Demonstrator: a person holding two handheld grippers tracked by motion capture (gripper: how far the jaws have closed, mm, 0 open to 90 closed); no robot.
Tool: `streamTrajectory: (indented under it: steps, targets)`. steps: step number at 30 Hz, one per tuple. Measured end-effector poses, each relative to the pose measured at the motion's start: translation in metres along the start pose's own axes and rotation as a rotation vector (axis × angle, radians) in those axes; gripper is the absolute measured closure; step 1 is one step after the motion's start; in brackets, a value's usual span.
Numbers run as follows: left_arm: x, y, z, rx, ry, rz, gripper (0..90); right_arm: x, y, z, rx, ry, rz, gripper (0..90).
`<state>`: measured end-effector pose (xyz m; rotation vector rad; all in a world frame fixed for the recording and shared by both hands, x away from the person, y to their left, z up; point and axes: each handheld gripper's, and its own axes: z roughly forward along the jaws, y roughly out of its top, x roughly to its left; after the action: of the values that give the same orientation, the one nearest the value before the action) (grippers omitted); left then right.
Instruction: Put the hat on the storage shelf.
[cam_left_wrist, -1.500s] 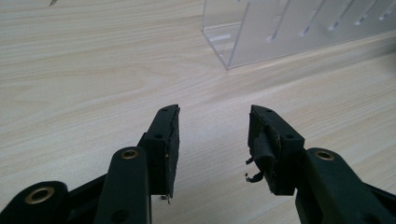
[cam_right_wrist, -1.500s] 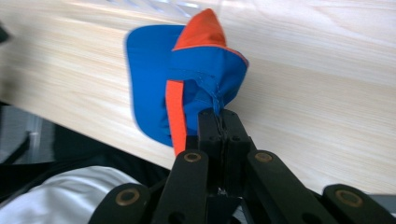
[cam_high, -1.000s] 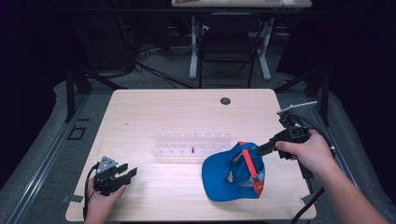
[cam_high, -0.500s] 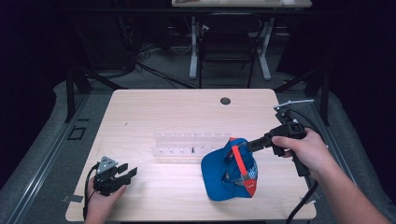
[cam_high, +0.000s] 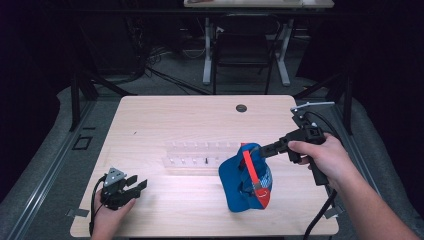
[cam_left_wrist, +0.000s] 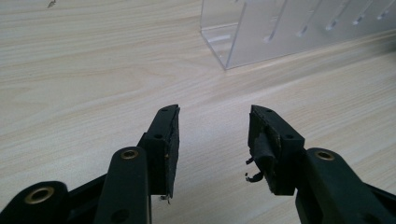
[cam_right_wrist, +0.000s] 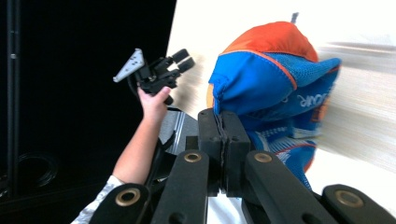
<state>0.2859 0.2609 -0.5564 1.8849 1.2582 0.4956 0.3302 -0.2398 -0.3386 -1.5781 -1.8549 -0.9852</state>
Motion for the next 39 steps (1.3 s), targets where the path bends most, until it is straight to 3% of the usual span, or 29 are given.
streamTrajectory:
  steps: [7, 13, 24, 31, 39]
  targets:
    - [-0.001, 0.000, 0.000, 0.004, -0.003, 0.002, 53.3, 0.018, 0.006, -0.008, -0.032, 0.011, -0.035, 89.4]
    - [-0.006, 0.001, 0.001, 0.001, -0.014, 0.016, 53.3, 0.023, 0.010, -0.018, -0.072, 0.036, -0.040, 89.4]
    - [-0.016, 0.003, 0.002, 0.000, -0.033, 0.044, 53.0, 0.043, 0.021, -0.022, -0.106, 0.018, -0.064, 89.4]
    - [-0.030, 0.008, -0.001, -0.028, -0.073, 0.067, 52.5, 0.061, 0.031, -0.020, -0.120, 0.016, -0.085, 89.4]
    - [-0.050, 0.019, -0.006, -0.067, -0.114, 0.123, 52.2, 0.079, 0.044, -0.014, -0.131, 0.026, -0.107, 89.4]
